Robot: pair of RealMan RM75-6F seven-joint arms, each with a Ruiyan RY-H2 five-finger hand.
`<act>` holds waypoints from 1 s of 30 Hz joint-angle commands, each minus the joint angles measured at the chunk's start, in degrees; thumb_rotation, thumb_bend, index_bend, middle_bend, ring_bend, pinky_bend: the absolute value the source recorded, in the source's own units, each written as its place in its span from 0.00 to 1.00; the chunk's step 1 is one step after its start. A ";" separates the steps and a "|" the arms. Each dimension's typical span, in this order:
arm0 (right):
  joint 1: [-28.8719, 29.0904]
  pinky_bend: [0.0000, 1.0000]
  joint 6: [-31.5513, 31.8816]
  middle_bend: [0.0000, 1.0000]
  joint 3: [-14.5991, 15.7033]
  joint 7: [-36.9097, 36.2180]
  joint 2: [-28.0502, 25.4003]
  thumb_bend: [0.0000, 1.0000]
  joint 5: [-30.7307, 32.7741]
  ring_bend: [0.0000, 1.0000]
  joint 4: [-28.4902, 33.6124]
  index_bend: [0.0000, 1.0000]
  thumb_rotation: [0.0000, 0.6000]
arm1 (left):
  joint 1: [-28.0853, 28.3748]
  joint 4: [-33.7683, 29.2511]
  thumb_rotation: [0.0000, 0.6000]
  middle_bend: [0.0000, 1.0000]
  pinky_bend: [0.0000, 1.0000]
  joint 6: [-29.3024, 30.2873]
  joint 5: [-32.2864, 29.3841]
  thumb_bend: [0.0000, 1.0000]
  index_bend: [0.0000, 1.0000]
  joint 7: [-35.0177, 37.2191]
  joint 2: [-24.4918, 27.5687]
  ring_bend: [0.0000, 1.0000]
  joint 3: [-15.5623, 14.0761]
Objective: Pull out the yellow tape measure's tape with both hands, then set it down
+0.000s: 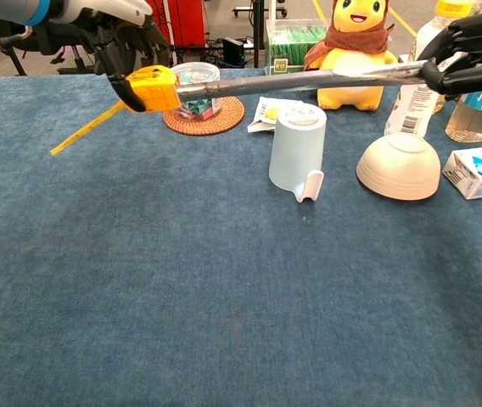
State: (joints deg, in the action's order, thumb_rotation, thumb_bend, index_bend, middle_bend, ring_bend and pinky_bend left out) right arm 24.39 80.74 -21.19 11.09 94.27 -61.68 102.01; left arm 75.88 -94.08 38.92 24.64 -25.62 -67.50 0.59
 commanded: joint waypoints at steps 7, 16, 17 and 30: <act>1.74 0.39 -0.39 0.42 0.11 2.10 1.94 0.62 -0.35 0.42 0.67 0.62 0.94 | 2.90 -0.25 0.95 0.49 0.55 1.46 -3.02 0.26 0.60 -1.18 -2.98 0.42 1.52; 3.94 0.37 -2.16 0.40 0.53 4.17 3.64 0.60 -0.40 0.39 0.93 0.61 0.94 | 5.21 0.39 0.94 0.49 0.55 3.32 -5.41 0.26 0.60 -2.12 -5.98 0.42 3.21; 4.19 0.37 -2.56 0.39 0.64 4.29 3.62 0.60 -0.51 0.39 0.85 0.59 0.94 | 5.39 0.41 0.94 0.49 0.55 3.55 -5.57 0.26 0.60 -2.22 -6.24 0.42 3.38; 5.42 0.24 -6.21 0.20 0.99 3.66 0.51 0.43 -0.64 0.20 0.56 0.15 0.94 | 6.06 1.01 0.94 0.49 0.55 4.29 -6.30 0.26 0.60 -2.57 -8.10 0.42 4.55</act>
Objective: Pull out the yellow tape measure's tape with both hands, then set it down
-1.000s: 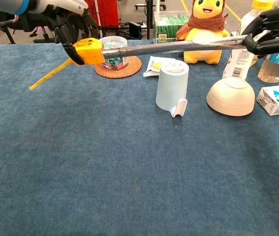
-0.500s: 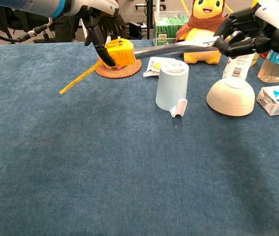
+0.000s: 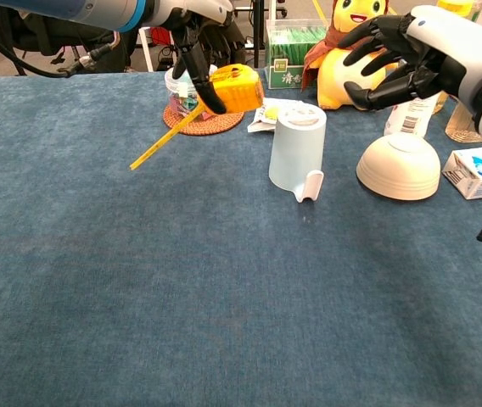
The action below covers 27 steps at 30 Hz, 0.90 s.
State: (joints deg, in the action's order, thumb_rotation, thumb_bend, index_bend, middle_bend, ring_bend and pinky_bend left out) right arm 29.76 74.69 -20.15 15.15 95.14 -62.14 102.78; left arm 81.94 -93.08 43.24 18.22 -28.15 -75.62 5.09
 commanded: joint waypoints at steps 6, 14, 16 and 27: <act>-0.10 0.24 0.08 0.19 -0.40 -1.68 -1.61 0.43 -0.92 0.20 -0.65 0.14 0.95 | -0.76 -0.82 0.94 0.49 0.55 0.06 1.19 0.25 0.60 0.34 1.38 0.42 0.04; -1.01 0.24 1.02 0.22 0.20 -3.29 -4.40 0.43 -3.74 0.21 -4.35 0.19 0.95 | -4.93 -4.24 0.94 0.49 0.55 2.02 6.60 0.26 0.60 1.06 5.67 0.42 -2.30; -1.10 0.24 1.03 0.23 0.80 -3.09 -5.34 0.43 -4.98 0.22 -5.86 0.21 0.95 | -6.71 -5.23 0.94 0.49 0.55 2.77 8.70 0.26 0.60 1.72 6.76 0.42 -3.09; -2.13 0.24 0.94 0.25 3.00 -3.50 -8.05 0.43 -7.28 0.23 -9.36 0.23 0.95 | -14.45 -4.67 0.94 0.49 0.54 4.29 16.08 0.26 0.60 5.21 7.66 0.42 -5.94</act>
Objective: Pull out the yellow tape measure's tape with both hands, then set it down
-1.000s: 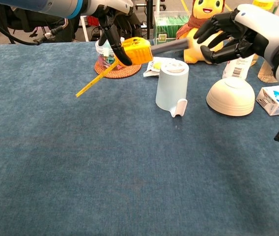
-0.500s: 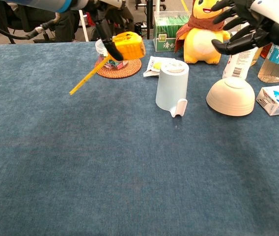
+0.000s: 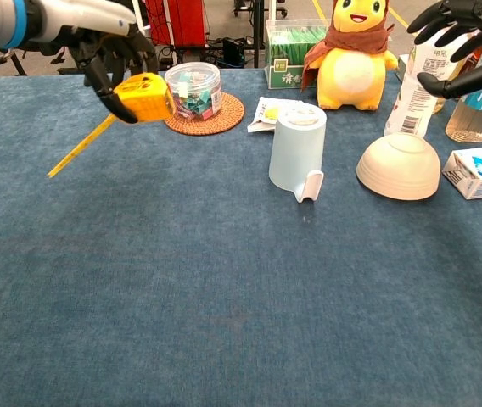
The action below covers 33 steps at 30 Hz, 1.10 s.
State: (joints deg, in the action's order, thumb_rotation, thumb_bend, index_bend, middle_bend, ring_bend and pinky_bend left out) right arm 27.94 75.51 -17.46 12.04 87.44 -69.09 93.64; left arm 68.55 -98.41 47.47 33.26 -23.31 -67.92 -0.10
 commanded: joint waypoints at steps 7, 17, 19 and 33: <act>-1.23 0.24 0.30 0.25 1.38 -0.67 -1.80 0.43 -1.03 0.23 -1.46 0.23 0.94 | -5.69 4.45 0.93 0.49 0.53 -0.14 4.29 0.26 0.60 1.01 -1.01 0.42 -3.47; -2.02 0.24 0.59 0.25 1.94 -1.86 -2.26 0.43 -1.51 0.23 -2.72 0.23 0.94 | -10.29 9.63 0.93 0.49 0.51 -0.59 6.24 0.26 0.60 1.06 -4.15 0.42 -4.88; -2.12 0.24 0.66 0.25 1.91 -1.92 -2.47 0.43 -1.56 0.23 -2.71 0.23 0.95 | -10.80 10.07 0.94 0.48 0.48 -1.48 5.56 0.25 0.58 0.85 -4.35 0.36 -5.10; -2.58 0.25 0.58 0.25 2.14 -1.76 -3.53 0.43 -1.73 0.23 -3.37 0.23 0.95 | -16.74 9.96 0.93 0.09 0.22 1.05 11.49 0.19 0.16 6.48 -3.34 0.00 -2.69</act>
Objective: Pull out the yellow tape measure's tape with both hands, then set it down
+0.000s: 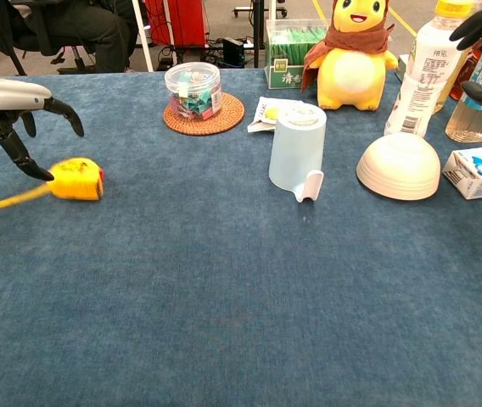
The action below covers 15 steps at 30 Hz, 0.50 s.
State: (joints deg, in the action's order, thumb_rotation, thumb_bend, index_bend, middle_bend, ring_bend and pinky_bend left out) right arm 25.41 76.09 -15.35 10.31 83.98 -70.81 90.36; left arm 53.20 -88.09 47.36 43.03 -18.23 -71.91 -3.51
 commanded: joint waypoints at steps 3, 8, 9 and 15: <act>-0.18 0.25 -0.11 0.24 0.17 -0.20 -0.32 0.43 -0.10 0.23 -0.37 0.23 0.95 | -2.71 -0.72 0.93 0.09 0.22 2.18 3.35 0.19 0.16 2.54 1.23 0.00 1.18; -0.62 0.24 0.38 0.25 0.52 -0.43 -0.88 0.43 -0.84 0.23 -0.85 0.23 0.94 | -6.12 -1.71 0.93 0.09 0.22 7.58 6.62 0.19 0.16 4.60 1.87 0.00 2.44; -0.75 0.24 0.60 0.25 0.68 -0.33 -1.02 0.43 -1.15 0.23 -0.97 0.24 0.95 | -7.17 -1.92 0.93 0.09 0.23 9.64 7.60 0.19 0.16 4.96 1.82 0.00 2.70; -2.24 0.25 2.48 0.28 2.16 0.63 -2.48 0.43 -3.24 0.25 -2.09 0.28 0.95 | -17.49 -2.09 0.96 0.11 0.26 29.49 17.49 0.19 0.23 8.10 0.74 0.01 3.20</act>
State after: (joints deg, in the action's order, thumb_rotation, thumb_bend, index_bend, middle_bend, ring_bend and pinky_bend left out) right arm 23.40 78.35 -13.40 10.83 81.70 -73.84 88.43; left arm 42.19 -90.00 66.49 54.14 -12.45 -70.55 -0.83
